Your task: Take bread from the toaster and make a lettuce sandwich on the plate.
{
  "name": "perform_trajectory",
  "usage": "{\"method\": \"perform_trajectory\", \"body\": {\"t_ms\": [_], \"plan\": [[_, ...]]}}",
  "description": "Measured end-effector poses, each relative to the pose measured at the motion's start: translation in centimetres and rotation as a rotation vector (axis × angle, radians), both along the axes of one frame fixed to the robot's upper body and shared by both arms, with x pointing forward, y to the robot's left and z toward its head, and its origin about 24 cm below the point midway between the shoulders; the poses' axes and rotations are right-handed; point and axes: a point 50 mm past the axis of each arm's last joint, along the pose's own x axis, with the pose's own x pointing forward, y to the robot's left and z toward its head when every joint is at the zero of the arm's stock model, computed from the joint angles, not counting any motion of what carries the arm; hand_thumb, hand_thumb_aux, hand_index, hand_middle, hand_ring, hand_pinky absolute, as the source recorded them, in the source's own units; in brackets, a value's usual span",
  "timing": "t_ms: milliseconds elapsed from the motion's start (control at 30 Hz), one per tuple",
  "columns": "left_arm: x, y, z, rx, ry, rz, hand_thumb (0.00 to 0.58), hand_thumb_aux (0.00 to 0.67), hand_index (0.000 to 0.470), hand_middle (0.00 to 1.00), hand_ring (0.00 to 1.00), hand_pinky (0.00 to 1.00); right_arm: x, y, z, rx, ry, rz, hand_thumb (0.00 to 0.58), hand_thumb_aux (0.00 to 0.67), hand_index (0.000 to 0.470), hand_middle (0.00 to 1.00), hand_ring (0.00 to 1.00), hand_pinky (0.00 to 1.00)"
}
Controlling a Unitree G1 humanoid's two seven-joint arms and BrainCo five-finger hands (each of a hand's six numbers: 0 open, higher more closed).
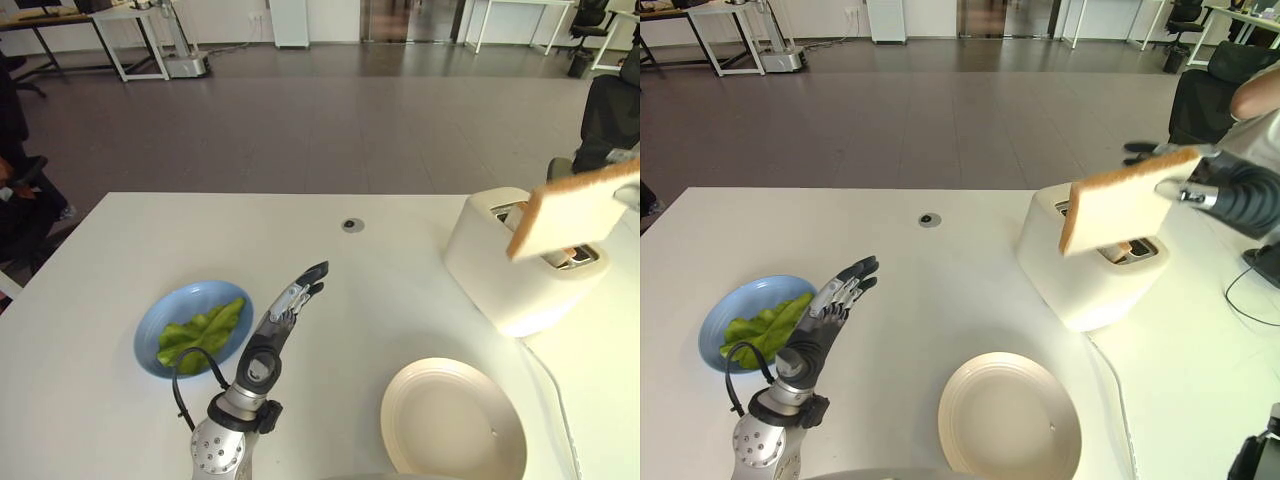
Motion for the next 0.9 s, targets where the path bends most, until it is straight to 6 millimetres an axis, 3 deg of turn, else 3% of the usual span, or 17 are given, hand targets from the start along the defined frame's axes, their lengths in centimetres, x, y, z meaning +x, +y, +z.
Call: {"method": "perform_trajectory", "body": {"t_ms": [167,267,433,500,667,700,733,767,833,900], "plan": [[-0.8,-0.5,2.0,0.106,-0.088,-0.056,0.000,0.000,0.000,0.00,0.00,0.00,-2.8,1.8,-0.8,-0.051,0.072,0.299,0.580,0.670,0.470,0.00,0.00,0.00],[-1.4,-0.9,2.3,0.189,-0.104,-0.106,0.000,0.000,0.000,0.00,0.00,0.00,-4.2,4.3,-3.2,-0.129,0.127,0.472,0.580,0.670,0.470,0.00,0.00,0.00],[-1.1,-0.4,1.9,0.167,-0.084,-0.096,0.000,0.000,0.000,0.00,0.00,0.00,-5.4,8.1,-8.9,-0.293,0.216,0.576,0.580,0.670,0.470,0.00,0.00,0.00],[-0.8,0.3,1.8,0.149,-0.076,-0.068,0.000,0.000,0.000,0.00,0.00,0.00,-5.9,8.6,-10.9,-0.404,0.247,0.607,0.580,0.670,0.470,0.00,0.00,0.00],[-0.3,1.9,1.5,0.199,-0.042,0.028,0.000,0.000,0.000,0.00,0.00,0.00,-5.8,9.2,-13.7,-0.549,0.251,0.625,0.580,0.670,0.470,0.00,0.00,0.00],[0.4,3.0,0.9,0.292,0.002,0.129,0.000,0.000,0.000,0.00,0.00,0.00,-5.6,9.6,-14.0,-0.535,0.236,0.610,0.489,0.405,0.284,0.00,0.00,0.00],[0.7,4.0,0.5,0.367,0.028,0.202,0.000,0.000,0.000,0.00,0.00,0.00,-5.4,9.9,-14.0,-0.523,0.219,0.591,0.234,0.152,0.107,0.00,0.00,0.00],[1.0,5.5,0.3,0.468,0.056,0.304,0.000,0.000,0.000,0.00,0.00,0.00,-5.2,10.4,-13.8,-0.511,0.188,0.567,0.000,0.000,0.000,0.00,0.00,0.00],[0.5,8.8,0.4,0.694,0.098,0.510,0.000,0.000,0.000,0.00,0.00,0.00,-4.7,11.4,-13.6,-0.485,0.138,0.537,0.000,0.000,0.000,0.00,0.00,0.00],[-0.3,10.8,0.4,0.849,0.128,0.638,0.000,0.000,0.000,0.00,0.00,0.00,-4.3,11.7,-13.3,-0.471,0.114,0.511,0.000,0.000,0.000,0.00,0.00,0.00]]}}
